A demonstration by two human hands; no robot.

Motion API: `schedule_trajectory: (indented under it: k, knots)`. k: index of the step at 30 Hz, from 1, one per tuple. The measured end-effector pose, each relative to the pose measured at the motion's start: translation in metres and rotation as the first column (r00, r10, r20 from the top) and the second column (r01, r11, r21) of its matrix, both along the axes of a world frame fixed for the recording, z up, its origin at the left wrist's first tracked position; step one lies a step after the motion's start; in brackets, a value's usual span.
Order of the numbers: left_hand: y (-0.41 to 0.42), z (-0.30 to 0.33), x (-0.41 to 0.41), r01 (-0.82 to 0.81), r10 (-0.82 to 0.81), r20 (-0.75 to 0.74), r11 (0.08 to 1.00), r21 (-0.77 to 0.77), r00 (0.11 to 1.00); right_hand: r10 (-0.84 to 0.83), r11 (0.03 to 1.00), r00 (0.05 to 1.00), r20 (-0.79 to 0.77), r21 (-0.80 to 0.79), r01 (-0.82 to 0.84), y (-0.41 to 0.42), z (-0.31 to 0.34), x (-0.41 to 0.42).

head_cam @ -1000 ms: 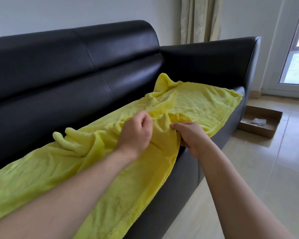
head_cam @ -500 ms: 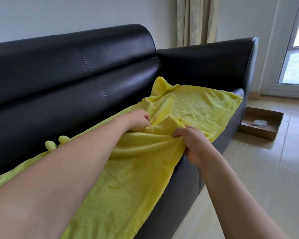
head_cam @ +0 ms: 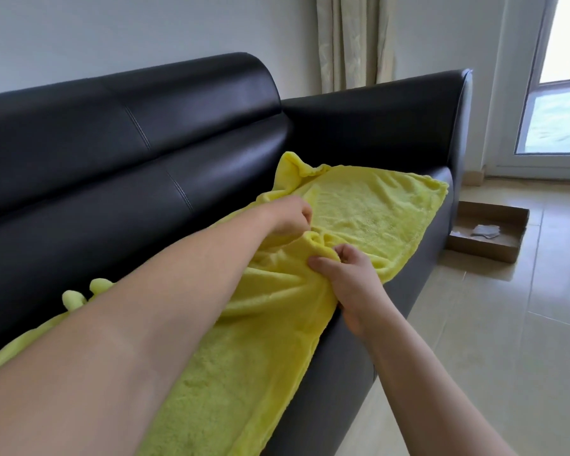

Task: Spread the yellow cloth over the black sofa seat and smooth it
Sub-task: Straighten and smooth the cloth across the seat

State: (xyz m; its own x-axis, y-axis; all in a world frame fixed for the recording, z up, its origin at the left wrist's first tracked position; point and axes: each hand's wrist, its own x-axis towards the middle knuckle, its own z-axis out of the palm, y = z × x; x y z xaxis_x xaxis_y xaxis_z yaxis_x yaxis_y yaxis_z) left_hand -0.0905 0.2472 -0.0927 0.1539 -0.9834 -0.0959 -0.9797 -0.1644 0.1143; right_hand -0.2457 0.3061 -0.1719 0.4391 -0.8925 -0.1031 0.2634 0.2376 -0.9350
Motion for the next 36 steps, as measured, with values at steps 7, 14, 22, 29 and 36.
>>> schedule_trajectory:
  k: [7,14,22,29,36]
  knots:
    - [-0.026,0.042,0.01,-0.199,0.171,-0.112,0.925,-0.322,0.979,-0.047,0.994,0.997,-0.057,-0.098,0.041,-0.003,-0.01,0.003]
    - [-0.02,0.022,0.029,-0.242,0.35,0.219,0.883,-0.403,0.911,-0.073,0.995,0.959,-0.274,-0.086,0.051,-0.008,-0.011,-0.002]
    - [-0.02,0.0,-0.037,0.253,-0.215,0.21,0.952,-0.171,0.954,-0.128,0.978,0.868,-0.48,-0.208,0.029,-0.006,-0.009,0.004]
    - [-0.021,-0.014,-0.021,-0.122,0.139,-0.114,0.982,0.145,0.984,-0.149,0.953,0.755,-0.639,-0.296,-0.062,-0.004,-0.014,-0.003]
    - [-0.013,-0.013,-0.015,-0.394,0.193,-0.594,0.89,-0.229,0.781,-0.157,0.962,0.772,-0.616,-0.273,-0.021,-0.01,-0.017,-0.004]
